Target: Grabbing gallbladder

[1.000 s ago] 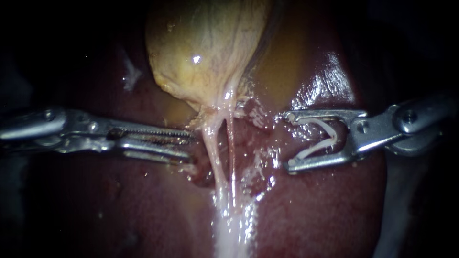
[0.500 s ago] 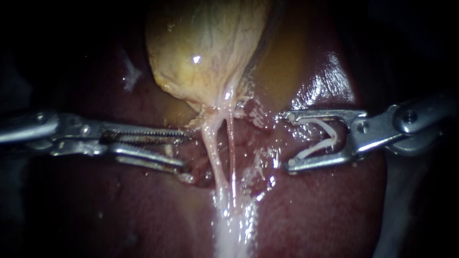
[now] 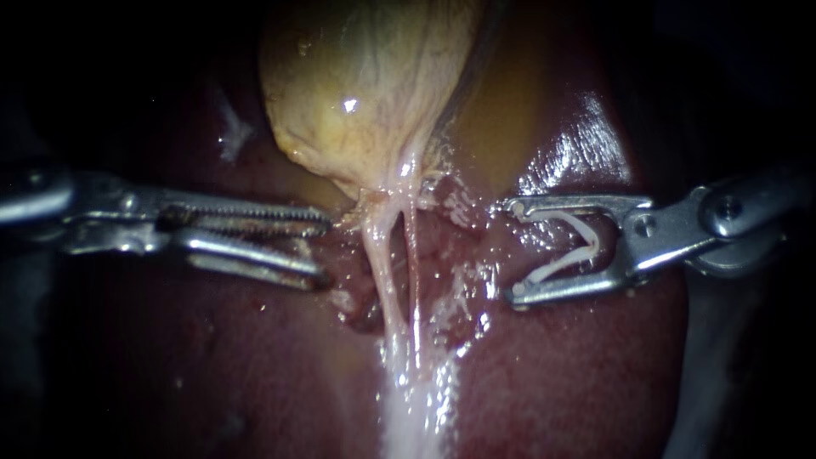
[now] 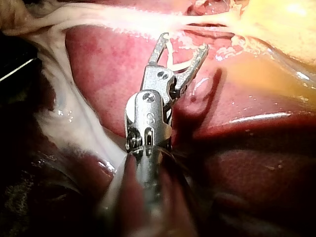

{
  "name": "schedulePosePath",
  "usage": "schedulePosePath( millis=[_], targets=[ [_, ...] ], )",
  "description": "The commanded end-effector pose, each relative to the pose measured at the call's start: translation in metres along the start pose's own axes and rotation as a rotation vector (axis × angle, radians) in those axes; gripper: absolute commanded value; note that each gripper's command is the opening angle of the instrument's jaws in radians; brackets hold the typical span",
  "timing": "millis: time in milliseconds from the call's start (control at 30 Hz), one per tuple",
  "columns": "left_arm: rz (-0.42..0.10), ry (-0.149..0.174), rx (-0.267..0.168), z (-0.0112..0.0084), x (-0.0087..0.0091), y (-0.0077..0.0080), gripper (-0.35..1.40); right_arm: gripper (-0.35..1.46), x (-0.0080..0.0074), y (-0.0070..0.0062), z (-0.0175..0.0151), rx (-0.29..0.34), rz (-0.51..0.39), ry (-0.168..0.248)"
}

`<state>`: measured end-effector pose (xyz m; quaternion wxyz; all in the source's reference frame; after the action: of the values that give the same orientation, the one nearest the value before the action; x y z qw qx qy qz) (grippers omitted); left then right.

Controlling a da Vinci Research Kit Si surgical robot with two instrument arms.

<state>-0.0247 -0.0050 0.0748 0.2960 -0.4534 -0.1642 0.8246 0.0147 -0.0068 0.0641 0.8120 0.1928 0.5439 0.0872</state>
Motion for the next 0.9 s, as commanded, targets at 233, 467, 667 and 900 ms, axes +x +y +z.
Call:
schedulePosePath(
  millis=[233, 467, 667, 900],
  targets=[
    [0.004, 0.001, 0.013, 0.0019, -0.0005, -0.0019, 0.26, 0.48, 0.0000, 0.0000, 0.0001, -0.001, 0.000, 0.000],
    [0.007, 0.002, 0.022, 0.0034, -0.0012, -0.0021, 0.26, 0.48, 0.0001, 0.0000, 0.0001, -0.001, 0.000, 0.000],
    [0.011, 0.004, 0.035, 0.0049, -0.0019, -0.0021, 0.26, 0.48, 0.0001, 0.0000, 0.0001, -0.001, 0.001, 0.000],
    [0.014, 0.004, 0.036, 0.0057, -0.0025, -0.0025, 0.26, 0.48, 0.0001, 0.0000, 0.0002, -0.001, 0.001, 0.000]
  ],
)
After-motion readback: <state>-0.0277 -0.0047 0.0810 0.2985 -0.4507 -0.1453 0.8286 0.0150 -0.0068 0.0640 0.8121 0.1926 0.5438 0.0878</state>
